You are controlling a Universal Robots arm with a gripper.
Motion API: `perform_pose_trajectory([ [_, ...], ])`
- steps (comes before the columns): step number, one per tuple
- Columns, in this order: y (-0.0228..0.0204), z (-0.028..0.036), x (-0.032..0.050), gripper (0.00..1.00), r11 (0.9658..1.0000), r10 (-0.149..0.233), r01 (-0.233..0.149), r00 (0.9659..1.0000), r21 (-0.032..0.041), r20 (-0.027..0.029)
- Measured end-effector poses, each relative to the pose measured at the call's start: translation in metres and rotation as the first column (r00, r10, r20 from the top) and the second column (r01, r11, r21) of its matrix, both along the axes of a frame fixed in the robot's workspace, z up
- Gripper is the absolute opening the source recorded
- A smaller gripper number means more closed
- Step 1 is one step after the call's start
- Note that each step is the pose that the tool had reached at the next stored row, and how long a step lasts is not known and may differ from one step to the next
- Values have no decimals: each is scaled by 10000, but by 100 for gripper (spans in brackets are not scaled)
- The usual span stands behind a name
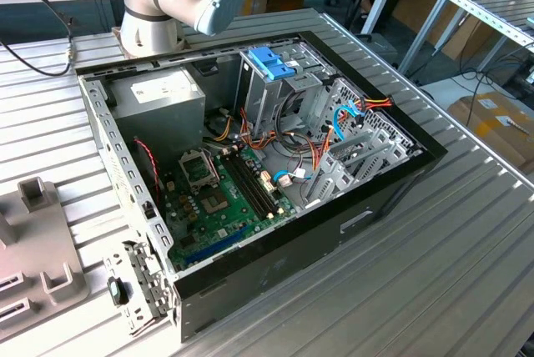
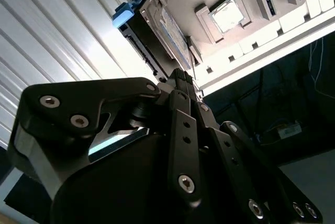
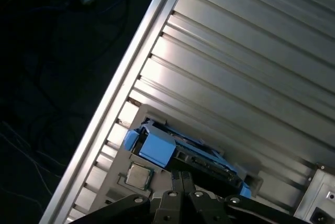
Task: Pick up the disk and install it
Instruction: 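Pick up the disk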
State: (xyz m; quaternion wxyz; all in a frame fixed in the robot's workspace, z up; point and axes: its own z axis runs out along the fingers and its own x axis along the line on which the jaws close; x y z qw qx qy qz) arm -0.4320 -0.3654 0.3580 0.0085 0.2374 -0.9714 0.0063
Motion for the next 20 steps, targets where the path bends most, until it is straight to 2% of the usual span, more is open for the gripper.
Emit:
perform_pose_trajectory([
  [5, 0, 0, 0, 11, 9983, 577, -577, 9983, 0, 0],
  [9, 0, 0, 0, 11, 9963, 861, -861, 9963, 0, 0],
  [14, 0, 0, 0, 11, 9910, 1338, -1338, 9910, 0, 0],
  [20, 0, 0, 0, 11, 9850, 1727, -1727, 9850, 0, 0],
])
